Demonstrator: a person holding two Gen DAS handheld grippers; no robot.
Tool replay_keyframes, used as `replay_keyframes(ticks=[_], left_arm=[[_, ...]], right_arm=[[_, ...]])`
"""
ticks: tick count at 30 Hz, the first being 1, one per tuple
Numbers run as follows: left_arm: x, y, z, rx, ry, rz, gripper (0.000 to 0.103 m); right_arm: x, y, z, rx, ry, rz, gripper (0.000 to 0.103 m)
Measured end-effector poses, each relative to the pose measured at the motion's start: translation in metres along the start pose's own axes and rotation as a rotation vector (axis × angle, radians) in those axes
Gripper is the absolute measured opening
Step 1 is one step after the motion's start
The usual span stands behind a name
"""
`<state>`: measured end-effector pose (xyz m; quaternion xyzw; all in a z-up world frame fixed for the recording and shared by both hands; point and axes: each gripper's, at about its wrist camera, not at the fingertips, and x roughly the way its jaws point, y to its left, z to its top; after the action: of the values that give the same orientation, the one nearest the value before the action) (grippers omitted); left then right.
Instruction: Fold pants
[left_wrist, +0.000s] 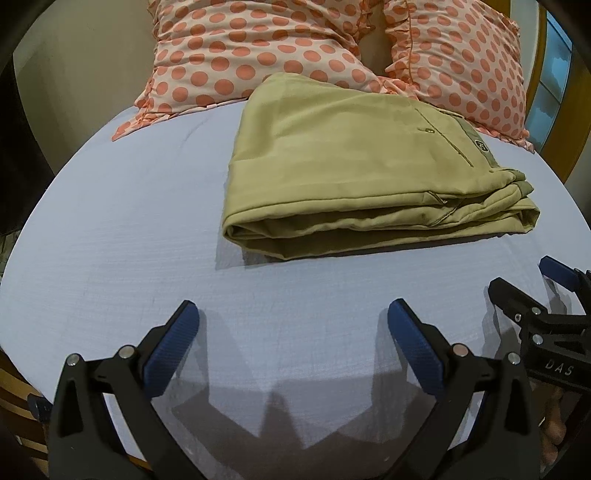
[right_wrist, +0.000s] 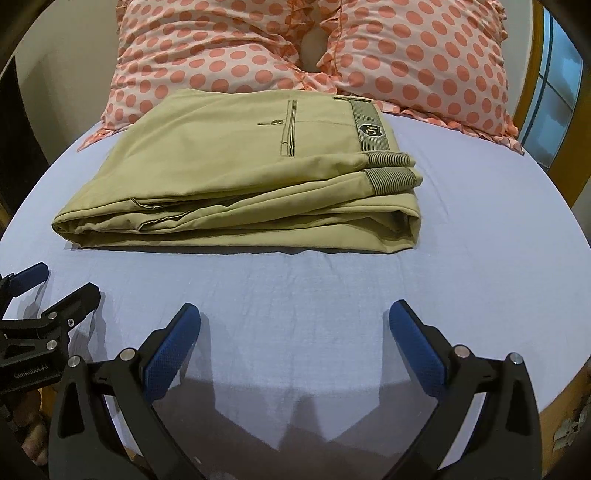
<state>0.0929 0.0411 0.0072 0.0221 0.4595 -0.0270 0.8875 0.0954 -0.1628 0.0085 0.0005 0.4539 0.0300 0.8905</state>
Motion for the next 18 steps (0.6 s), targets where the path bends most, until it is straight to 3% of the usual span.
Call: replay_keyframes(ticks=[18], left_arm=[[0.0002, -0.0005, 0.0001, 0.002, -0.001, 0.001, 0.101]], right_arm=[[0.0004, 0.0, 0.001, 0.0, 0.007, -0.001, 0.102]])
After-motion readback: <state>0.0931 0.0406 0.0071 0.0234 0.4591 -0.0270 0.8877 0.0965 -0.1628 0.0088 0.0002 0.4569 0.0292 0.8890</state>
